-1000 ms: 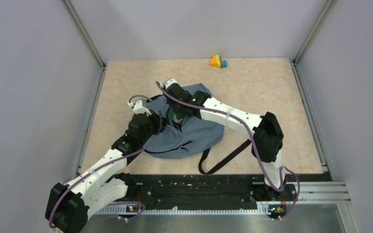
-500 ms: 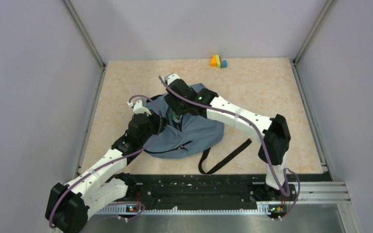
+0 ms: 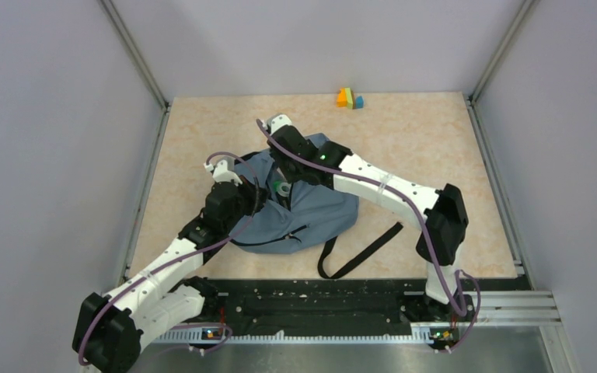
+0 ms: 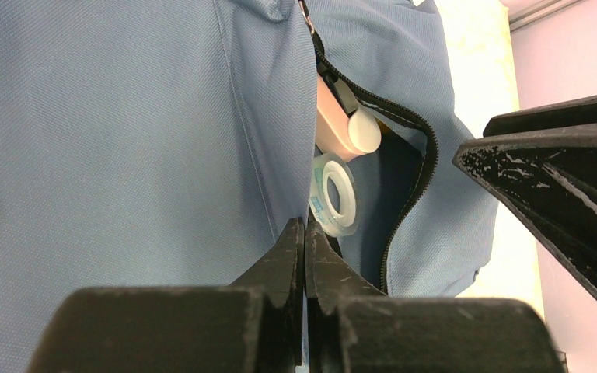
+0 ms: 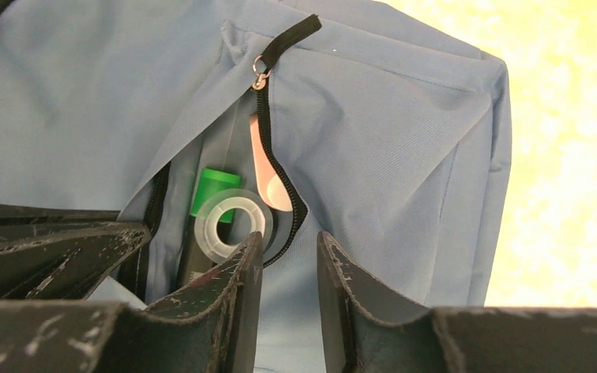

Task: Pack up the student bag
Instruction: Place the stationery in the student bag.

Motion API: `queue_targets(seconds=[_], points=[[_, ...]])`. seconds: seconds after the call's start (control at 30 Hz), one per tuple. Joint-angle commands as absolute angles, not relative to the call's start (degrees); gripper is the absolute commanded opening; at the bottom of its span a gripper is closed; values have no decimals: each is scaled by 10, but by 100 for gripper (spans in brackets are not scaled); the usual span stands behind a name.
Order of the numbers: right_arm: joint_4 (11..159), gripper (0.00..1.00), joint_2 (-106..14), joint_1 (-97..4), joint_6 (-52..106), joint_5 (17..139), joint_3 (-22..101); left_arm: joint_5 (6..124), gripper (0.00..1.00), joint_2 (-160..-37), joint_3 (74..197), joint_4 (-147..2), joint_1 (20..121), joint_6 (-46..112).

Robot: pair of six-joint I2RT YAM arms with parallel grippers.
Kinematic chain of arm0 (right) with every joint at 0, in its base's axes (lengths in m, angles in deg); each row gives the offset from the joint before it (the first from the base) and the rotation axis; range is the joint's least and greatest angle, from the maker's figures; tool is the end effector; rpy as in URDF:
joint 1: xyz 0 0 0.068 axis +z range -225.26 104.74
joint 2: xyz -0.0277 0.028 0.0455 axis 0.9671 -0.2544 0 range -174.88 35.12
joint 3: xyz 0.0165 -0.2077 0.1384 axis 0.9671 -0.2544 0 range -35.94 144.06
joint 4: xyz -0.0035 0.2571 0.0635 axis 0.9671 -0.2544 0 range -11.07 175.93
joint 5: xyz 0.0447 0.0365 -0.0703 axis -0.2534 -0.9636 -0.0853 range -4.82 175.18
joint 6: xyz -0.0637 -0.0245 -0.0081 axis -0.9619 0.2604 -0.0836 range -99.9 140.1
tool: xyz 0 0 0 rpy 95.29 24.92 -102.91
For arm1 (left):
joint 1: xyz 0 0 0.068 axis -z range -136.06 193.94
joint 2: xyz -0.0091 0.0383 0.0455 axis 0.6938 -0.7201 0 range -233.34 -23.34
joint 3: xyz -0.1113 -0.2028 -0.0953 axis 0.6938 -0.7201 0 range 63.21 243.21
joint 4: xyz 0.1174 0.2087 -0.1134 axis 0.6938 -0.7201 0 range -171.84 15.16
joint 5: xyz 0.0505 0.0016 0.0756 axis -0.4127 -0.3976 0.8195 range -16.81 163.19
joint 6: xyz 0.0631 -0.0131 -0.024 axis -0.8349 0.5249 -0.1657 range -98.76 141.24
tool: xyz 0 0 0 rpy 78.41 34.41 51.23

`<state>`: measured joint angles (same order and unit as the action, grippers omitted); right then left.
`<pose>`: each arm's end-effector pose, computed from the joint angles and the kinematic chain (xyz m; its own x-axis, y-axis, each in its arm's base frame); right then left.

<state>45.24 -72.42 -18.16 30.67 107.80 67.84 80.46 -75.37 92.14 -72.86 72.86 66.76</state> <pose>0.2538 0.3529 0.2986 -0.4886 -0.4438 -0.7512 -0.5457 0.8272 -0.1338 0.2177 -0.1123 0.2141 -0.4896 -0.5381 -0.6861 0.0386 0.7727 -0.6336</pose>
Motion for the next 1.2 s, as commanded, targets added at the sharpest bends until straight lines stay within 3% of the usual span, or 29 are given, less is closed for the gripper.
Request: queue_targets(seconds=[0.0, 0.27, 0.37, 0.7, 1.07, 1.17], points=[[469, 29, -741, -176, 298, 1111, 681, 812, 0, -744, 937, -691, 722, 663], [468, 26, -770, -176, 295, 1103, 691, 812, 0, -742, 938, -692, 722, 664], [470, 0, -771, -176, 298, 1094, 693, 813, 0, -741, 938, -693, 722, 663], [546, 0, -757, -166, 353, 882, 659, 817, 0, -740, 936, -694, 722, 661], [522, 0, -768, -167, 344, 918, 681, 814, 0, -741, 932, -693, 721, 664], [507, 18, -757, -172, 331, 937, 706, 815, 0, -735, 933, -698, 720, 663]])
